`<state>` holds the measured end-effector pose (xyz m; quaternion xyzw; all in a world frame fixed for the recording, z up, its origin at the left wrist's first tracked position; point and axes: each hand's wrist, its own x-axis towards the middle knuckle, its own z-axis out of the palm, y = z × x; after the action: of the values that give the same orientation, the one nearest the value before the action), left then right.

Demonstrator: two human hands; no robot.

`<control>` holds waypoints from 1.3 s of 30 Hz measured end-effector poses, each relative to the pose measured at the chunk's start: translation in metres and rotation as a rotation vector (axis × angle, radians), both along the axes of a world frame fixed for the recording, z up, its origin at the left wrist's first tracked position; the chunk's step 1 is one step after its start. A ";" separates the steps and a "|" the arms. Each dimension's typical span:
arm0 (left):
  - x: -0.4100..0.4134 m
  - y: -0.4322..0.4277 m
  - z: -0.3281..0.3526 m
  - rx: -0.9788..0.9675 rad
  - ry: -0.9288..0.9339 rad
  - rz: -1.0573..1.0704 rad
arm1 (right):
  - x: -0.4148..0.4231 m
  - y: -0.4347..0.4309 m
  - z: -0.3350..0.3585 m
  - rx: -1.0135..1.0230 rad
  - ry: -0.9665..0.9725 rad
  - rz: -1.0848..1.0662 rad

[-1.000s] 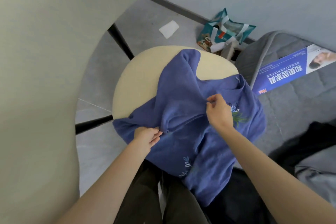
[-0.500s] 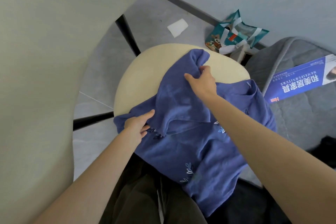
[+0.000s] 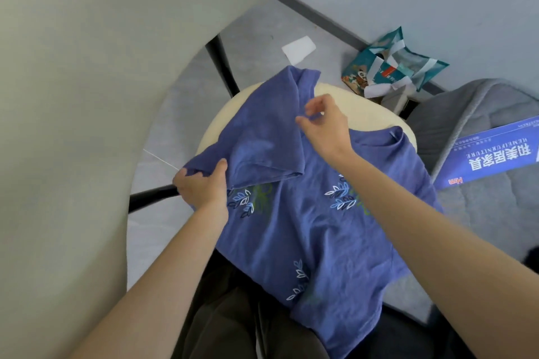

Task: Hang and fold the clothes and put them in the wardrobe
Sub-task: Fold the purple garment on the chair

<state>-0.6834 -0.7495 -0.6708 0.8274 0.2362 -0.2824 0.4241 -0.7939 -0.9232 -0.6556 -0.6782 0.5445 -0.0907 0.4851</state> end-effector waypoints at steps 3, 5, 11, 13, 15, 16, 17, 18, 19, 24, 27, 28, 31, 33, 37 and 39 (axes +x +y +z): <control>-0.023 0.006 0.012 0.073 -0.279 -0.393 | -0.016 0.030 0.003 0.015 0.120 0.380; -0.032 0.011 0.012 0.113 -0.369 -0.755 | -0.024 0.045 -0.001 -0.071 0.268 0.580; -0.025 0.018 0.006 0.263 -0.356 -1.036 | -0.034 0.050 -0.001 -0.316 0.418 0.543; -0.023 0.021 0.008 0.289 -0.392 -1.081 | -0.040 0.048 0.005 -0.346 0.342 0.397; -0.025 0.025 0.010 0.315 -0.417 -1.166 | -0.048 0.046 0.008 -0.362 0.327 0.322; -0.027 0.027 0.011 0.330 -0.422 -1.225 | -0.052 0.045 0.007 -0.336 0.351 0.341; -0.030 0.028 0.012 0.343 -0.418 -1.279 | -0.055 0.044 0.006 -0.282 0.386 0.390; -0.032 0.027 0.014 0.352 -0.408 -1.315 | -0.058 0.043 0.004 -0.217 0.422 0.454; -0.034 0.025 0.016 0.364 -0.394 -1.327 | -0.062 0.041 0.003 -0.165 0.443 0.507; -0.049 0.004 0.032 0.303 -0.407 -1.362 | -0.089 0.036 0.015 -0.153 0.319 0.216; -0.068 -0.020 0.041 0.167 -0.381 -1.464 | -0.129 0.033 0.025 -0.214 0.361 -0.050; -0.077 -0.030 0.043 0.117 -0.367 -1.509 | -0.146 0.032 0.027 -0.233 0.408 -0.130; -0.109 -0.059 0.048 -0.041 -0.312 -1.662 | -0.200 0.034 0.025 -0.206 0.498 -0.398; -0.133 -0.075 0.050 -0.131 -0.259 -1.754 | -0.235 0.041 0.021 -0.071 0.486 -0.578; -0.181 -0.103 0.048 -0.212 -0.145 -1.964 | -0.279 0.062 0.013 0.275 0.344 -0.663; -0.203 -0.115 0.044 -0.205 -0.145 -2.077 | -0.286 0.071 0.009 0.324 0.301 -0.511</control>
<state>-0.8860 -0.8650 -0.6272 0.5983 -0.6419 -0.4764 0.0543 -1.0795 -0.8521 -0.6463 -0.4396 0.7696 -0.0205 0.4626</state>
